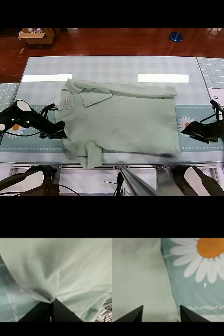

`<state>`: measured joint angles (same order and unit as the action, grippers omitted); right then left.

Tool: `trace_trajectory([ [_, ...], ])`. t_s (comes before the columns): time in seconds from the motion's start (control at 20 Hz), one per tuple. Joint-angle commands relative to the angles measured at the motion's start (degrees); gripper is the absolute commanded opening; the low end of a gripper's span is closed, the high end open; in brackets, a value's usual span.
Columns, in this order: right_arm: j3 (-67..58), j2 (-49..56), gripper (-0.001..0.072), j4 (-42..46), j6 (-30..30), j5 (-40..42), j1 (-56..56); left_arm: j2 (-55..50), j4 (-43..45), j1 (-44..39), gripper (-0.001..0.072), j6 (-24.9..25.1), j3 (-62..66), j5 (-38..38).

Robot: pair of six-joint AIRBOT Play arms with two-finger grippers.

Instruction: Fold the shirts.

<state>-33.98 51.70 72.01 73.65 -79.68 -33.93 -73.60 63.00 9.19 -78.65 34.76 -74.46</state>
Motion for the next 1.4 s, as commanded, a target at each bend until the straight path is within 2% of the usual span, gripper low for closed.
trace_trajectory([
  [0.0,1.5,-0.1,0.0542,4.3,2.3,-3.5,-4.7,-0.3,0.2,-0.3,0.0028,1.7,0.0,-0.2],
  [0.1,4.2,-0.1,0.0544,3.4,1.4,-4.3,-7.6,-0.3,0.2,-0.3,0.0028,3.1,0.0,-0.4],
  [0.2,7.3,-0.1,0.0605,3.4,1.0,-2.3,-8.5,-0.3,0.1,-0.3,0.0028,3.7,0.0,-0.1],
  [0.35,11.1,-0.1,0.0605,1.1,0.6,-0.3,-8.5,-0.3,0.0,-0.3,0.0028,5.6,0.0,0.4],
  [0.65,11.3,-0.1,0.0595,0.3,0.7,-0.5,-8.4,-0.3,-0.1,-0.3,0.0028,6.3,0.0,1.1],
  [0.95,11.3,4.2,0.059,3.0,4.9,0.2,3.4,-0.3,-0.1,-0.3,0.0028,6.2,0.0,1.4],
  [1.05,11.3,7.6,0.0525,3.1,5.0,-0.1,7.5,-0.3,-0.1,-0.3,0.0028,6.2,0.0,1.4],
  [1.1,11.3,8.7,0.0525,3.1,5.1,0.0,8.9,-0.3,-0.1,-0.3,0.0028,6.2,0.0,1.4],
  [1.35,10.9,10.4,0.0524,3.5,6.6,2.4,10.2,-0.3,-0.1,-0.3,0.0028,6.2,0.0,1.4],
])
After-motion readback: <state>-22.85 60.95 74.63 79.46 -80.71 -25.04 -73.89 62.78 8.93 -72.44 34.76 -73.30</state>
